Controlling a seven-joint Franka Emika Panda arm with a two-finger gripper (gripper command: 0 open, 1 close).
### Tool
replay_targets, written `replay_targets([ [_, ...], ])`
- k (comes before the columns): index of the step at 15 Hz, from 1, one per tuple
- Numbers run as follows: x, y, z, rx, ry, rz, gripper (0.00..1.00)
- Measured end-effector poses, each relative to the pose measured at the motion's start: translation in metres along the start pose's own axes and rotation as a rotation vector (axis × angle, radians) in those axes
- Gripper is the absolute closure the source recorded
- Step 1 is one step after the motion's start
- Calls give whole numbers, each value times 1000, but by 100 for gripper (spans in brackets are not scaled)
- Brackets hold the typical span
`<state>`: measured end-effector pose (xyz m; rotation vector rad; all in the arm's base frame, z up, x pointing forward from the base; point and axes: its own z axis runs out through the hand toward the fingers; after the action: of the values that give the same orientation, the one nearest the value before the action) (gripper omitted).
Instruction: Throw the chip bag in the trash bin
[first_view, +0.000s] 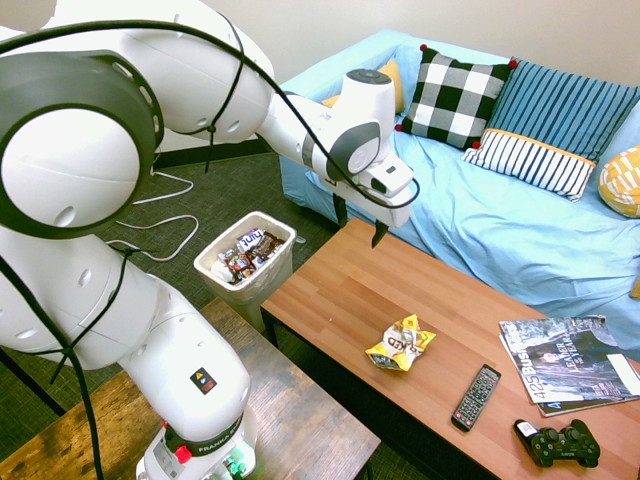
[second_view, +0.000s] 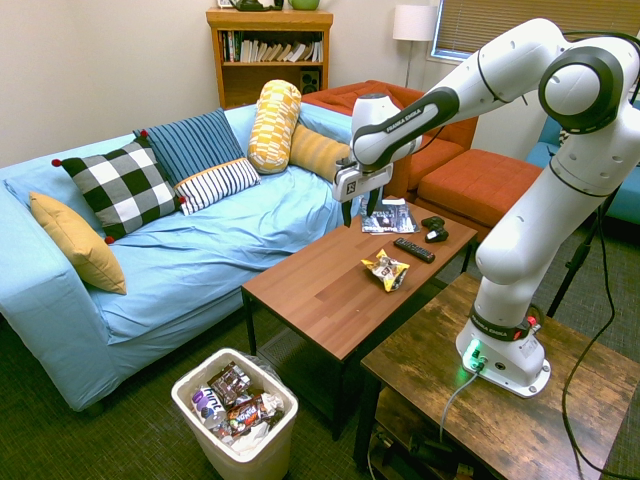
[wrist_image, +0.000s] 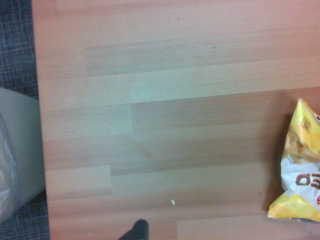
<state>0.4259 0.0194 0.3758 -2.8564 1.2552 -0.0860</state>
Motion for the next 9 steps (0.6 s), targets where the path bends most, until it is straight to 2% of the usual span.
replay_targets([
  [5, 19, 14, 14, -33, 5, 34, 0],
  [9, 47, 45, 74, -65, 2, 89, 0],
])
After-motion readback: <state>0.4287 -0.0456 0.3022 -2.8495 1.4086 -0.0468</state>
